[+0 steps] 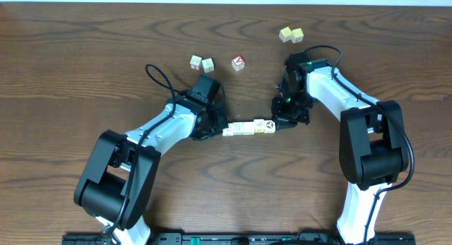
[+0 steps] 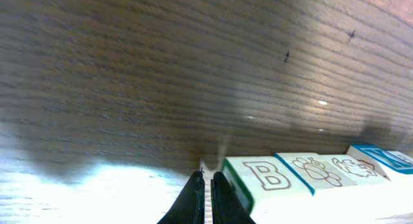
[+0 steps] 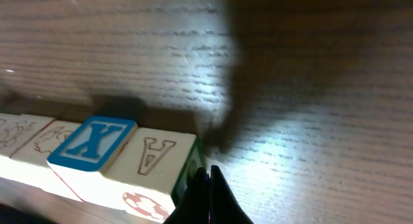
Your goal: Lift 5 blocks
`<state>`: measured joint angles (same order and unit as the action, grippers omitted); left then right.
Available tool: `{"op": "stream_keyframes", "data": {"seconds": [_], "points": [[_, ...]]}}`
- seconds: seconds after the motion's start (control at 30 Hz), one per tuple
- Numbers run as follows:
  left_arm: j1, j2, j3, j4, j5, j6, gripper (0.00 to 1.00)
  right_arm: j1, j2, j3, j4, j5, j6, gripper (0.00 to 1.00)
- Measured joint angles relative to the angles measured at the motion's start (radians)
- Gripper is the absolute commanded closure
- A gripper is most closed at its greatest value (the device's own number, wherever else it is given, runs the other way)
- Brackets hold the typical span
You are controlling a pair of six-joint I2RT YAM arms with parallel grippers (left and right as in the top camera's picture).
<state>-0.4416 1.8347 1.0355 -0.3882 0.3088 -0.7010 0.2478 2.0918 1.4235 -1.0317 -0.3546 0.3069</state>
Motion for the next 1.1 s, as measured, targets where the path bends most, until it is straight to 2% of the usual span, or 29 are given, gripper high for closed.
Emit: {"op": "stream_keyframes", "data": {"seconds": [0.33,0.53,0.7,1.1], "points": [[0.111,0.000,0.000,-0.048,-0.001,0.039,0.92,-0.063,0.003,0.089,-0.116,0.080,0.000,0.99],[0.115,-0.003,0.000,-0.088,-0.055,0.054,0.93,-0.063,0.003,0.133,-0.024,0.073,-0.002,0.99],[0.115,-0.011,0.000,-0.102,-0.154,0.050,0.93,0.006,0.003,0.134,0.071,0.065,-0.004,0.99],[0.115,-0.013,0.000,-0.111,-0.185,0.050,0.93,0.180,0.003,0.133,0.097,0.188,0.057,0.99]]}}
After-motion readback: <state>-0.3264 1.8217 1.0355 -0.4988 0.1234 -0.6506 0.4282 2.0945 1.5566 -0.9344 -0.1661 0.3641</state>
